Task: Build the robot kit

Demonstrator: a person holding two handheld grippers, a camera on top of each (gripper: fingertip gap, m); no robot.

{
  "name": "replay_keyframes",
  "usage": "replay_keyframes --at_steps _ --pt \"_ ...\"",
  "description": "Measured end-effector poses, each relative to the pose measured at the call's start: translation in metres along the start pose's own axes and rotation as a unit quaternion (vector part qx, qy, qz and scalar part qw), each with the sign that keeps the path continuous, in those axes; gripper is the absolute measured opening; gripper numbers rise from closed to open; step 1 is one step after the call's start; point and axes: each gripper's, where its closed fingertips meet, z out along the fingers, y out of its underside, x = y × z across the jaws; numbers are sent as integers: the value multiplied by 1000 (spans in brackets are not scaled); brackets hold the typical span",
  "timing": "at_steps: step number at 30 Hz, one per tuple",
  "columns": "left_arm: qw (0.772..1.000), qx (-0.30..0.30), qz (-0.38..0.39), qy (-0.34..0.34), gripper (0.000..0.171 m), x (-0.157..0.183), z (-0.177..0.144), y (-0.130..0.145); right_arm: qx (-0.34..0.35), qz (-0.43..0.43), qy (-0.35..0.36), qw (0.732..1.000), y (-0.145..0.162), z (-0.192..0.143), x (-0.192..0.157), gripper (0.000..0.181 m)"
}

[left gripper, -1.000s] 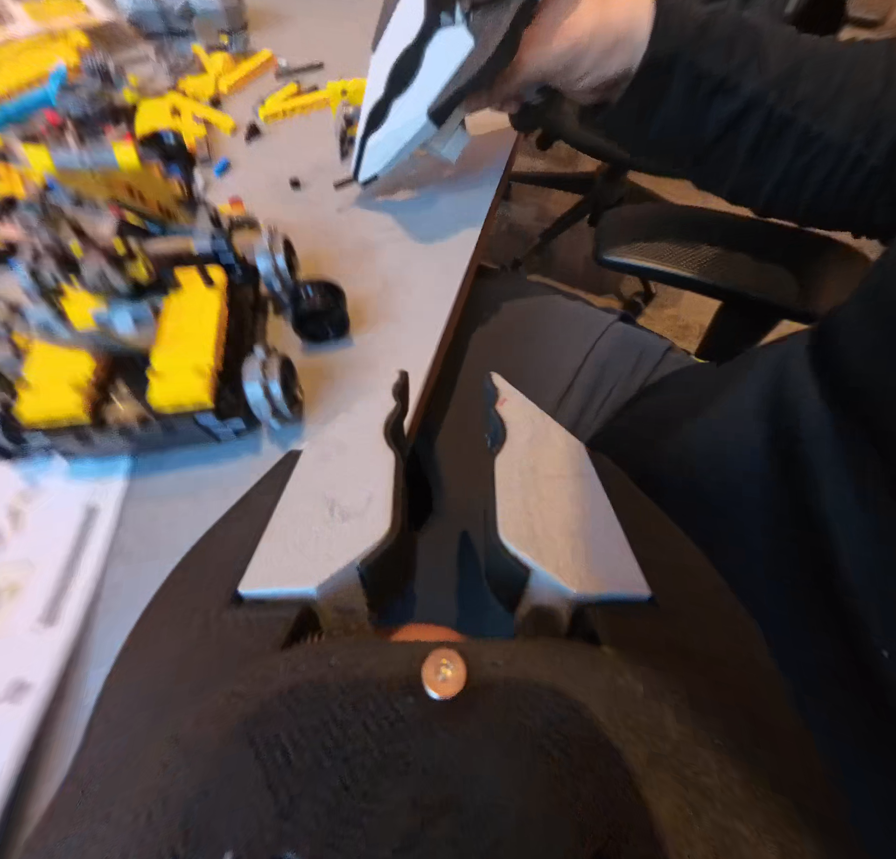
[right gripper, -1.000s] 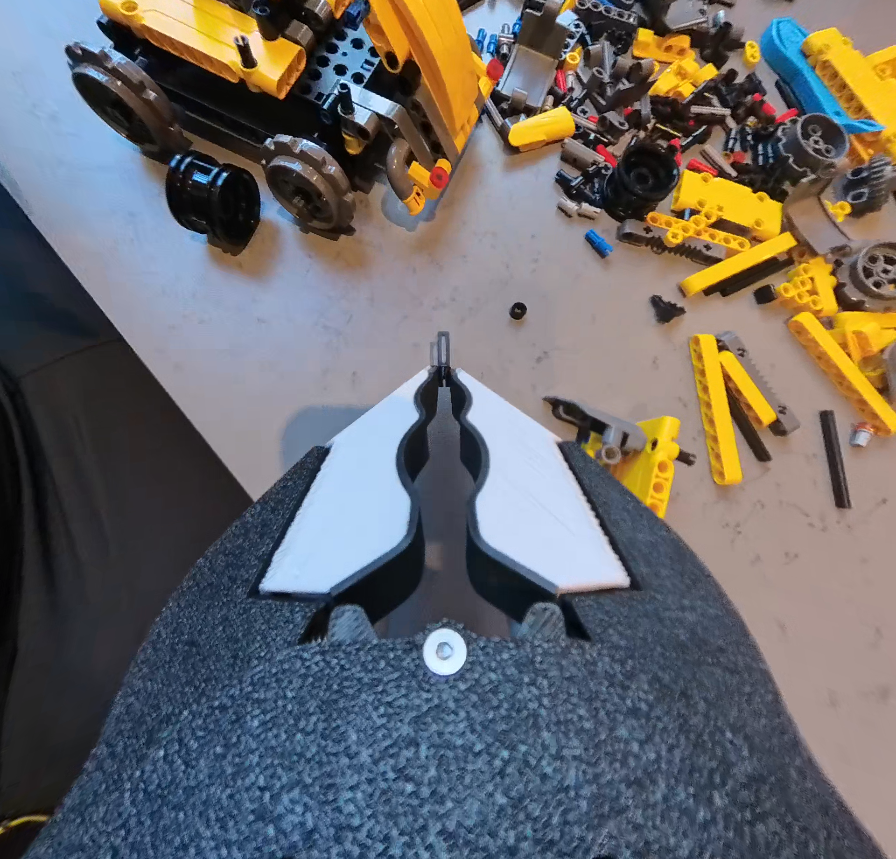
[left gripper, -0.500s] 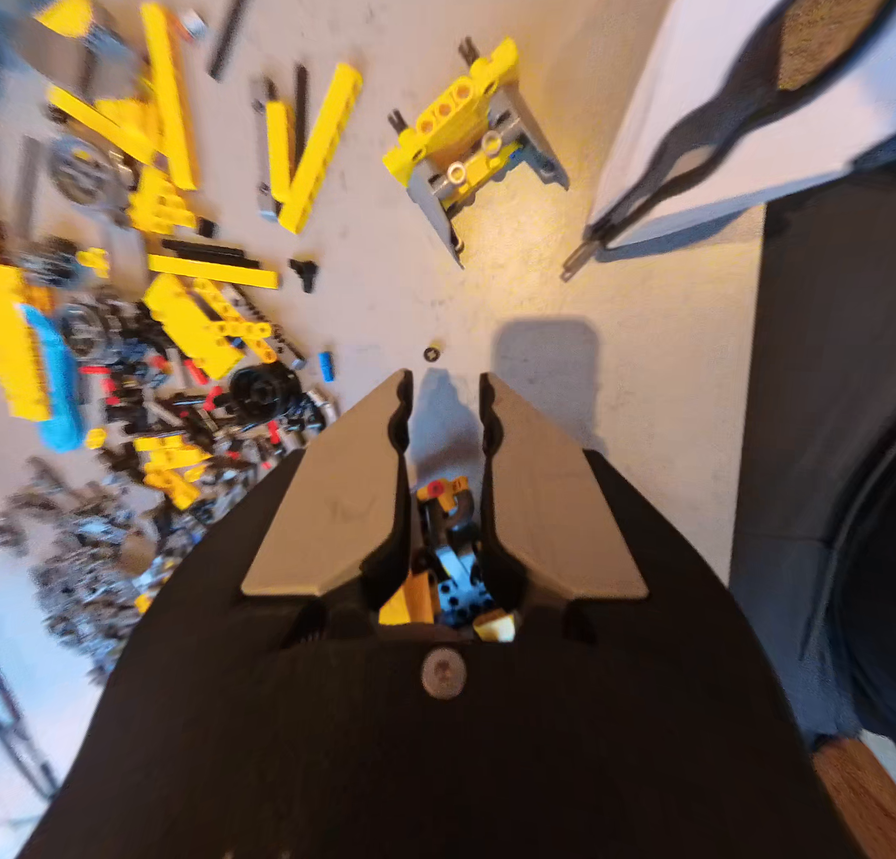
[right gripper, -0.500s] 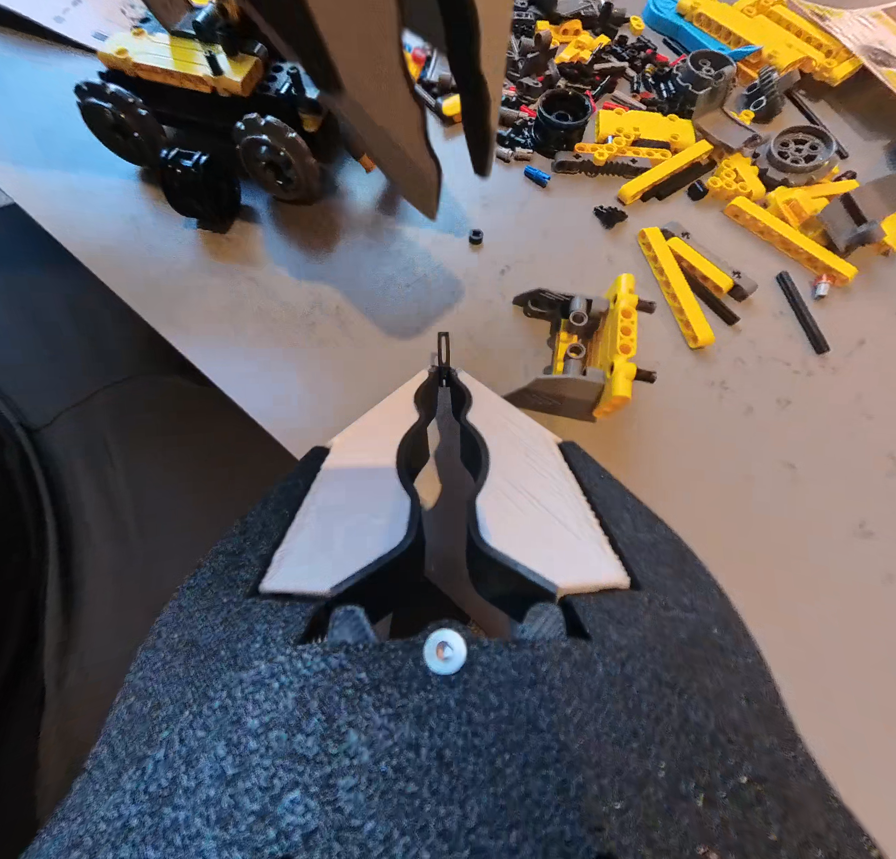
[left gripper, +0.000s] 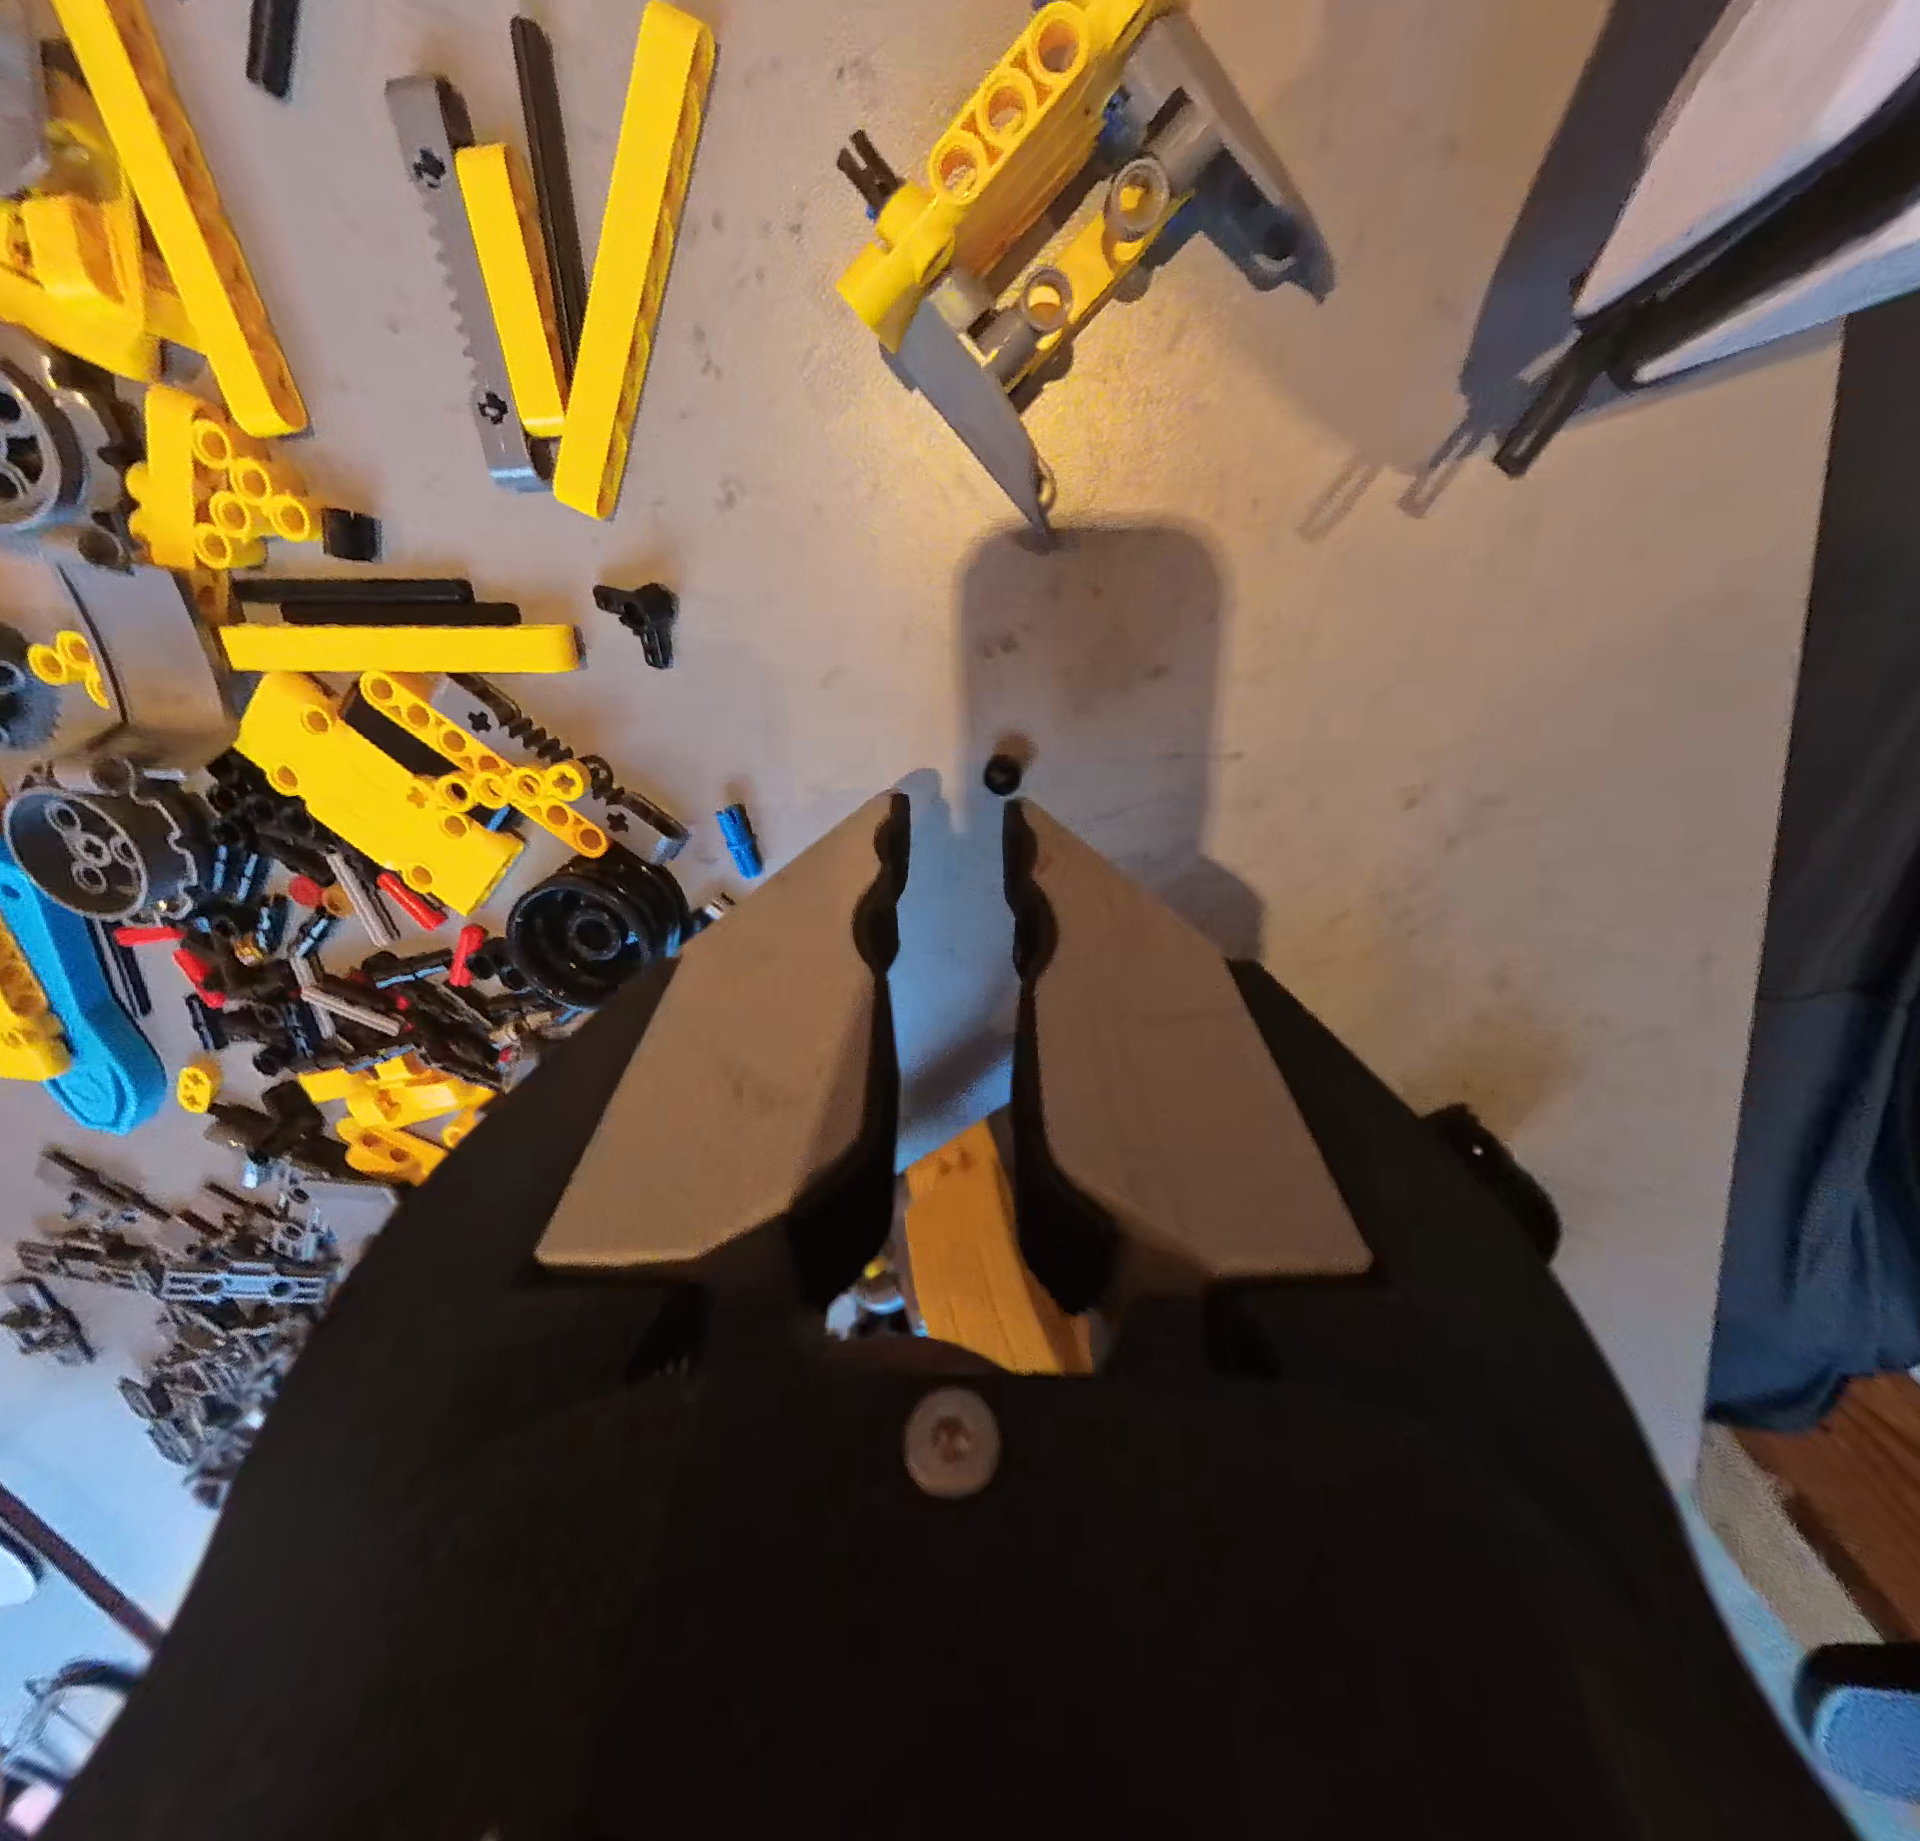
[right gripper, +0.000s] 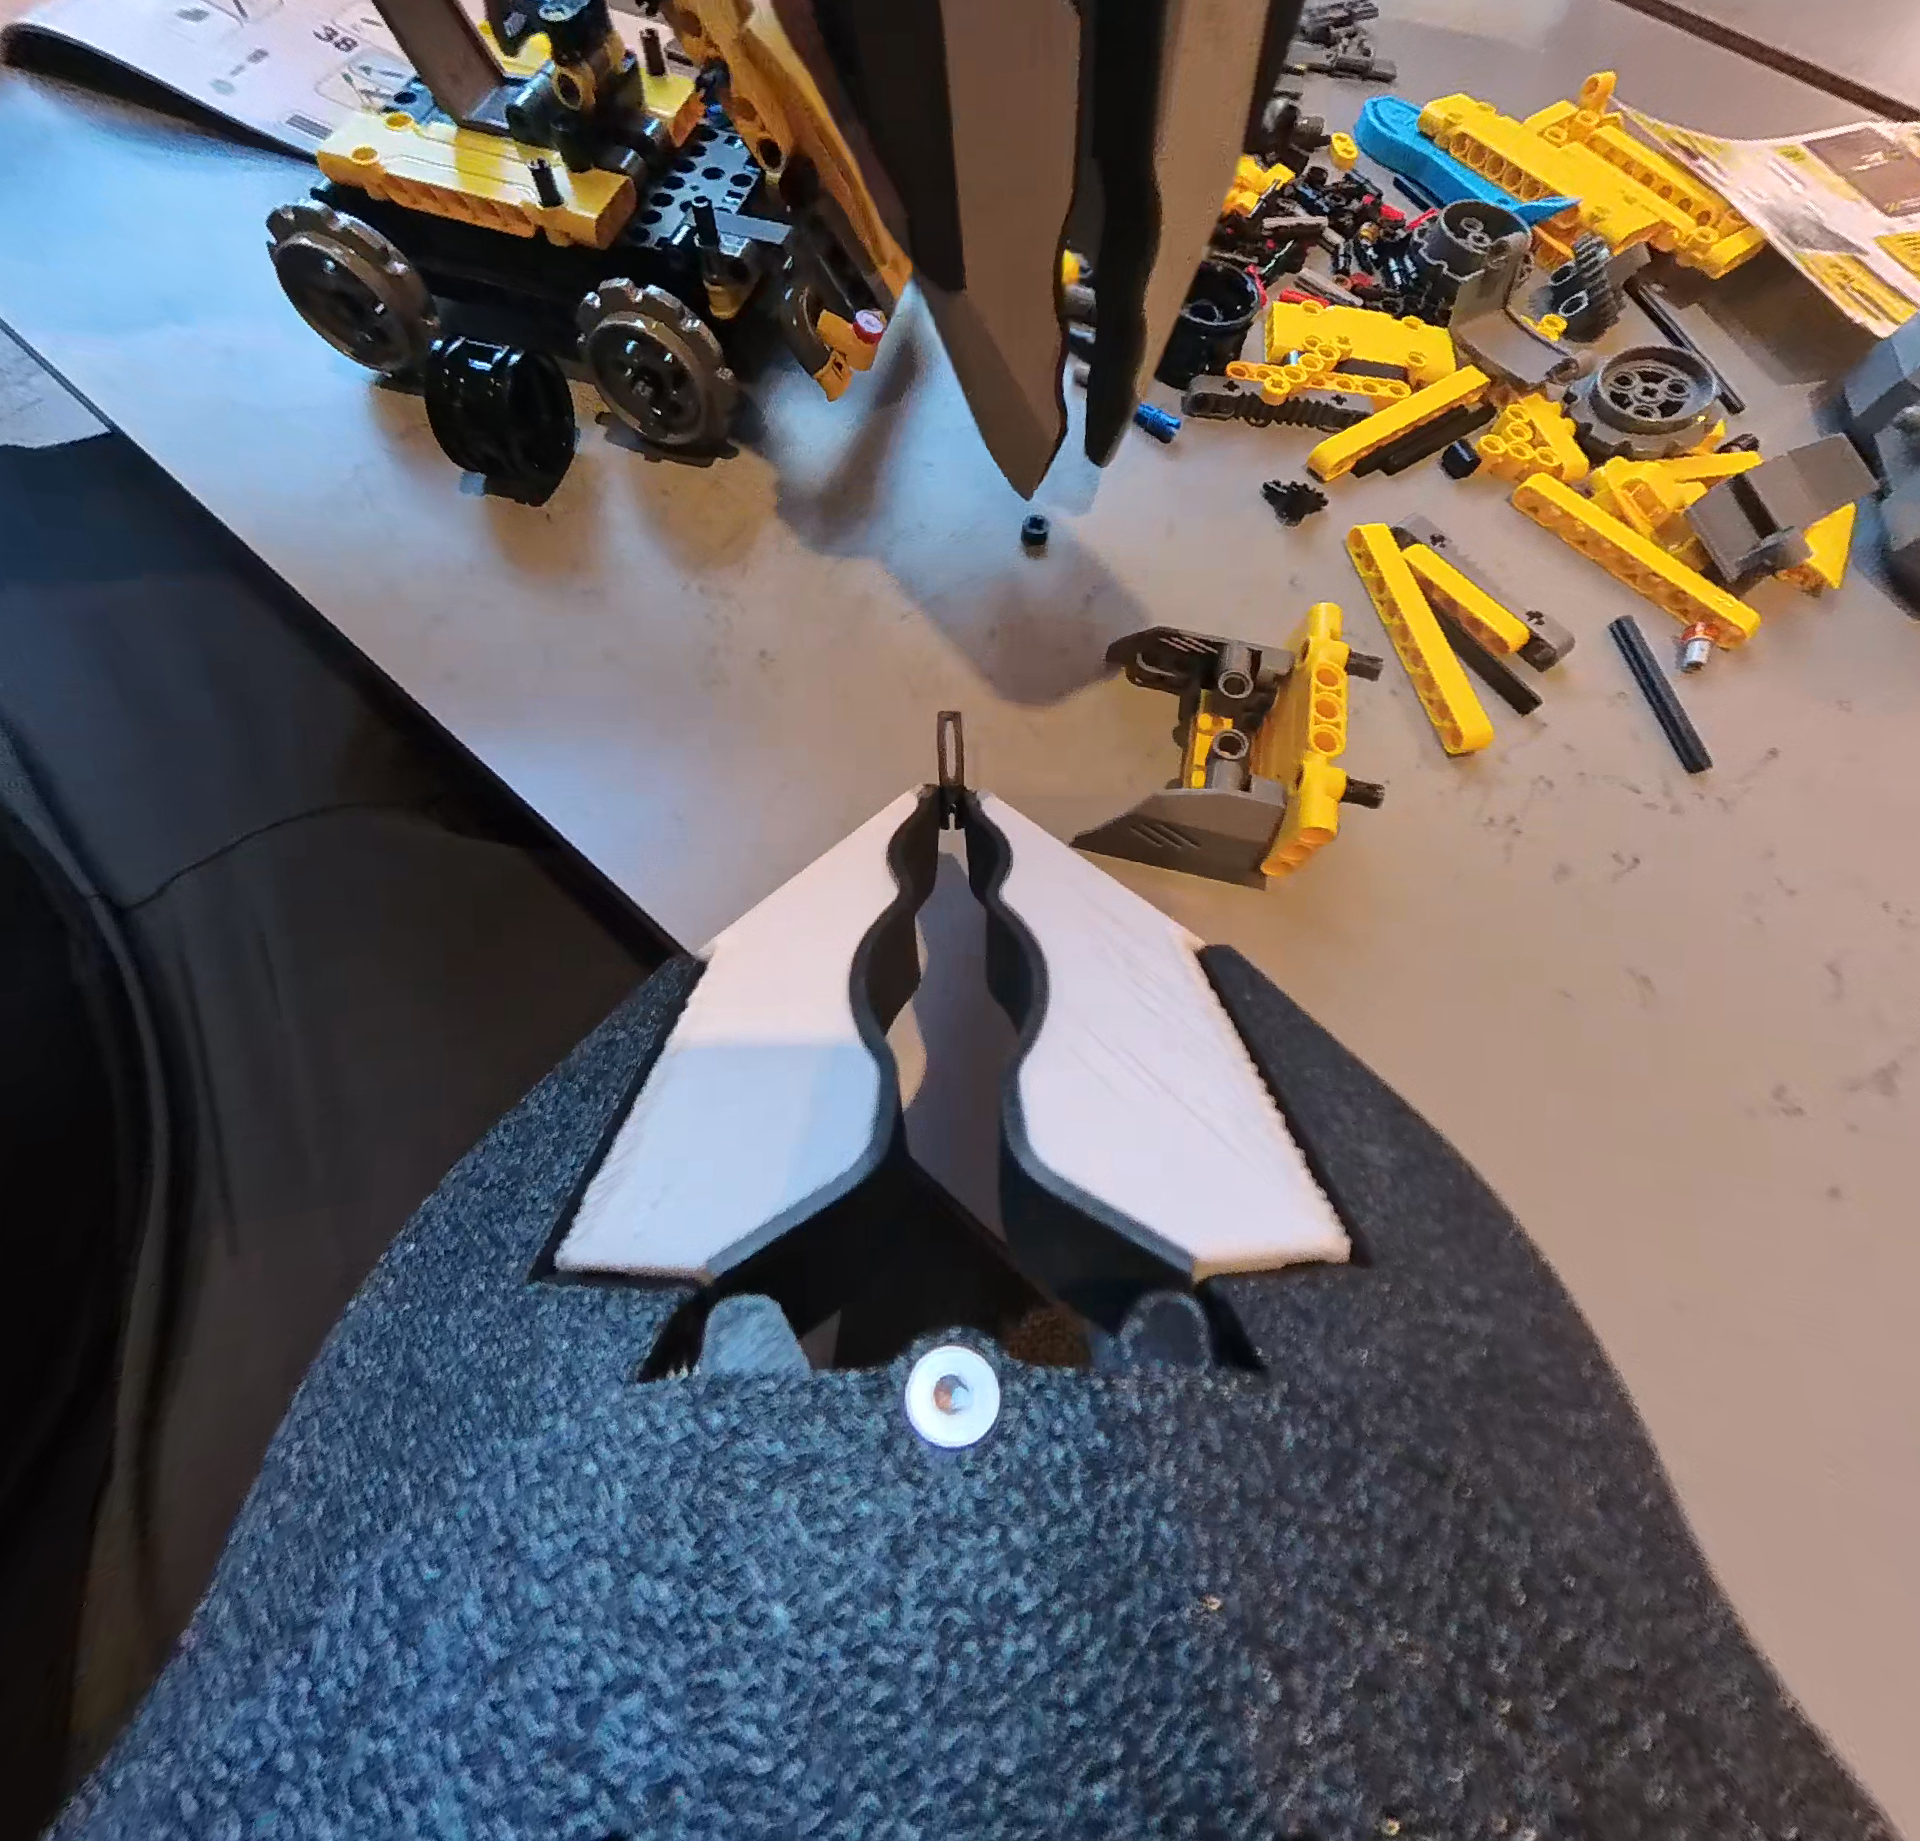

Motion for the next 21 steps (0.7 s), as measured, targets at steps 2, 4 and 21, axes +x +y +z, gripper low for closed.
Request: replay_keyframes --at_steps 2,4,21 --pt "1000 -3 21 12 18 0 1 0 -1 0 0 1000 1 1 0 4" --pt "999 -1 36 24 19 1 1 -2 -2 1 -1 1000 1 1 -1 4" --pt "997 1 52 49 8 8 12 -2 -5 7 -2 1000 5 2 1 4"
